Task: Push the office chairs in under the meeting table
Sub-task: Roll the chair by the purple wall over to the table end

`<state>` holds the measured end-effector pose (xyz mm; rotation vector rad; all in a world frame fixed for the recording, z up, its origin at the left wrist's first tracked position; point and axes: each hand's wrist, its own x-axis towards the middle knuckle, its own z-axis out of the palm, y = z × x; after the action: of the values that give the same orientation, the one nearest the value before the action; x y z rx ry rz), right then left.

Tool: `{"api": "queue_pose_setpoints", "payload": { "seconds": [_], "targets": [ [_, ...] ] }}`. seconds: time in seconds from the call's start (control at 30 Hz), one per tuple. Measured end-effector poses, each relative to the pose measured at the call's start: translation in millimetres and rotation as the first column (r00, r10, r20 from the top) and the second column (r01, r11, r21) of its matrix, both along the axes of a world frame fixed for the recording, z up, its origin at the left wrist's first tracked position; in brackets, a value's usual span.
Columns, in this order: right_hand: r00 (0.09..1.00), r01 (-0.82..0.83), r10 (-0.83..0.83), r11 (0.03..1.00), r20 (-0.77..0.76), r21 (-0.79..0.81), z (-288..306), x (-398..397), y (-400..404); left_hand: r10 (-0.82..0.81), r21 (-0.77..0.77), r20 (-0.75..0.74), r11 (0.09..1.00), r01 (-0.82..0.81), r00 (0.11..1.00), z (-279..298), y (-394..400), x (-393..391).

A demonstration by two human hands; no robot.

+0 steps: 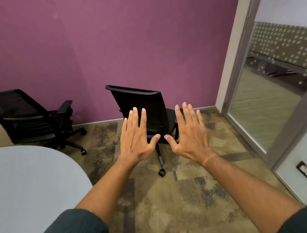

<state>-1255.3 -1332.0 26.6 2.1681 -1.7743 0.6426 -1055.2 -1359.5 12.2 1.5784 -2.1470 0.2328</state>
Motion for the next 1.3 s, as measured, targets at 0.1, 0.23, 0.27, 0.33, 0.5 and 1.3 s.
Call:
{"api": "queue_pose_setpoints", "payload": {
  "seconds": [0.1,0.23,0.27,0.33,0.5,1.3],
  "targets": [
    [1.000,0.011,-0.011,1.000,-0.001,0.024,-3.7,17.0,-54.2,0.007,0.017,-0.006,1.000,-0.007,1.000,-2.8,-57.6,22.4],
    [0.999,0.040,-0.040,0.998,-0.006,0.051,-5.0,38.2,-119.6,-0.013,0.031,0.006,0.999,0.013,1.000,-0.5,-130.5,52.2],
    [0.999,0.045,-0.045,0.997,-0.007,0.059,-5.4,43.0,-133.9,-0.016,0.038,0.006,0.999,0.015,1.000,-0.5,-146.8,58.3],
    [0.999,0.045,-0.044,0.996,-0.015,0.076,-6.7,51.4,-159.5,-0.018,0.055,0.006,0.998,0.017,1.000,-1.7,-173.1,68.6],
    [0.999,0.038,-0.035,0.994,-0.028,0.101,-9.0,68.7,-221.3,-0.021,0.074,0.017,0.997,0.020,1.000,-8.0,-231.8,89.1],
    [0.992,-0.097,0.115,0.964,-0.059,0.248,-59.1,120.6,-481.8,-0.082,0.250,0.179,0.968,0.036,0.980,-34.1,-487.5,132.1]
  ]
}}
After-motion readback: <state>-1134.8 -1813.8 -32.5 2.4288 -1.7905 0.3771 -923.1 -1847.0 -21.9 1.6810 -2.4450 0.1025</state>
